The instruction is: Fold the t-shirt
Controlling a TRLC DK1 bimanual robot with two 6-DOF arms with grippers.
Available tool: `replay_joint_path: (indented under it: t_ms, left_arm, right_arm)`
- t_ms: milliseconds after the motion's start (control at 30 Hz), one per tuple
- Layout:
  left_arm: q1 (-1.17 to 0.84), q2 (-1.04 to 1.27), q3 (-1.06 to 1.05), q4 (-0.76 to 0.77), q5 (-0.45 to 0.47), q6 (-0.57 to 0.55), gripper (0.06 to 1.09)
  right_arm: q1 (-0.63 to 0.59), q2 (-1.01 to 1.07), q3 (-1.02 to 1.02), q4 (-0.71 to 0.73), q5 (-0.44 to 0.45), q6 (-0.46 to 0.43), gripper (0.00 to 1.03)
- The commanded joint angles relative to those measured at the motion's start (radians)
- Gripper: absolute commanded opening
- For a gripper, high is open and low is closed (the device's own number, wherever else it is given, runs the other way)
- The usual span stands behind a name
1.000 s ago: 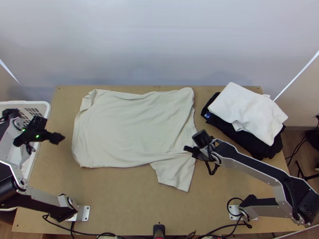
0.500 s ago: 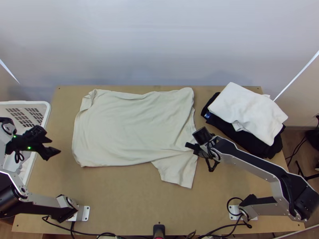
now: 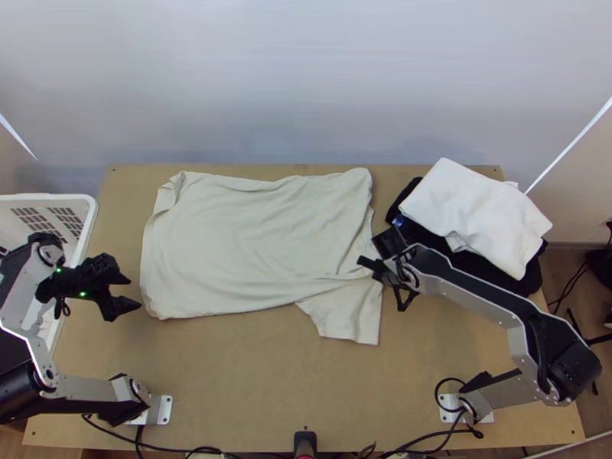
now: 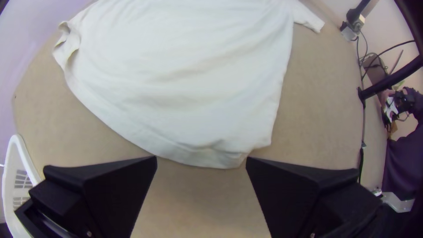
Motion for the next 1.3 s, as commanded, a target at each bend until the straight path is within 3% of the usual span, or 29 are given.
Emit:
replay_joint_path:
  t_ms: [0,400,567,800,867,933,1133,1267]
  left_arm:
    - [-0.044,-0.017,-0.027,0.015,0.011,-0.022,1.04]
    - [-0.043,-0.046,0.001,-0.076,0.000,-0.019,1.04]
    - [-0.086,0.033,0.090,-0.313,-0.013,-0.035,1.04]
    - [-0.211,0.076,0.087,-0.353,-0.075,-0.225,1.04]
    - [-0.242,0.092,0.064,-0.355,-0.163,-0.268,1.03]
    - [-0.307,0.160,0.064,-0.393,-0.279,-0.407,1.03]
    - [-0.273,0.263,0.090,-0.395,-0.272,-0.599,1.03]
    - [-0.222,0.299,0.108,-0.381,-0.207,-0.688,1.03]
  right_arm:
    - [-0.068,0.019,0.016,0.000,0.017,-0.035,0.03]
    - [-0.076,0.019,0.020,0.016,0.034,-0.032,0.03]
    - [-0.061,0.022,0.020,0.016,0.035,-0.030,0.03]
    - [-0.061,0.021,0.013,0.016,0.034,-0.030,0.03]
    - [-0.061,0.017,0.010,0.016,0.034,-0.030,0.03]
    - [-0.061,0.013,0.002,0.014,0.034,-0.030,0.03]
    - [-0.048,-0.004,-0.027,0.016,0.034,-0.023,0.03]
    - [-0.047,-0.009,-0.038,0.016,0.034,-0.021,0.03]
